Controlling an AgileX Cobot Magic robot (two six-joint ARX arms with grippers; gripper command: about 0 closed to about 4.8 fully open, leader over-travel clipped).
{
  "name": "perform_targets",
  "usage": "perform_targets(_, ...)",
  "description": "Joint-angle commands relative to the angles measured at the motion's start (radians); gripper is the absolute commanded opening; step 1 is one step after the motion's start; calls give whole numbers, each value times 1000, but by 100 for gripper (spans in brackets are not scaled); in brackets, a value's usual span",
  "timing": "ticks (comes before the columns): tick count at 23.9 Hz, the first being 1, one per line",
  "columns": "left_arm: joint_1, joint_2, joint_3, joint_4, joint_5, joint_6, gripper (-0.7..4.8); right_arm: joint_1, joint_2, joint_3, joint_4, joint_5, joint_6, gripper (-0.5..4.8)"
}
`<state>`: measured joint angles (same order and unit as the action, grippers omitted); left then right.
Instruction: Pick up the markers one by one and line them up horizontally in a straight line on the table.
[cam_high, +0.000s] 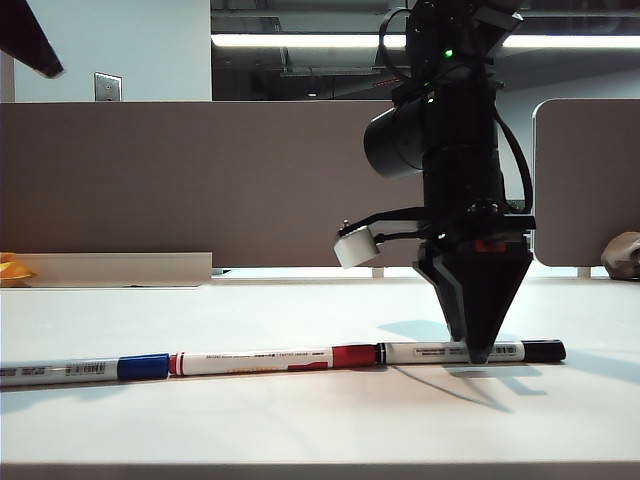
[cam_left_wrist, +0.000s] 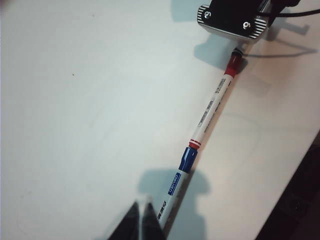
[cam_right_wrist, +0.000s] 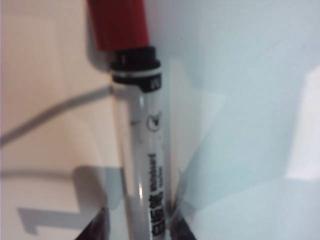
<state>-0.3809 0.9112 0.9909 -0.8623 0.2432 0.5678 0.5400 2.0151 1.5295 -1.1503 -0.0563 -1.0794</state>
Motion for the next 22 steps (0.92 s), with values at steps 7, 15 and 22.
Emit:
perform_targets(7, 0, -4, 1, 34, 5, 0, 16, 2, 0, 0, -7, -2, 0, 182)
perform_targets(15, 0, -4, 1, 34, 5, 0, 16, 2, 0, 0, -4, 5, 6, 221)
perform_targets(22, 0, -4, 1, 34, 5, 0, 17, 2, -1, 0, -2, 6, 6, 231)
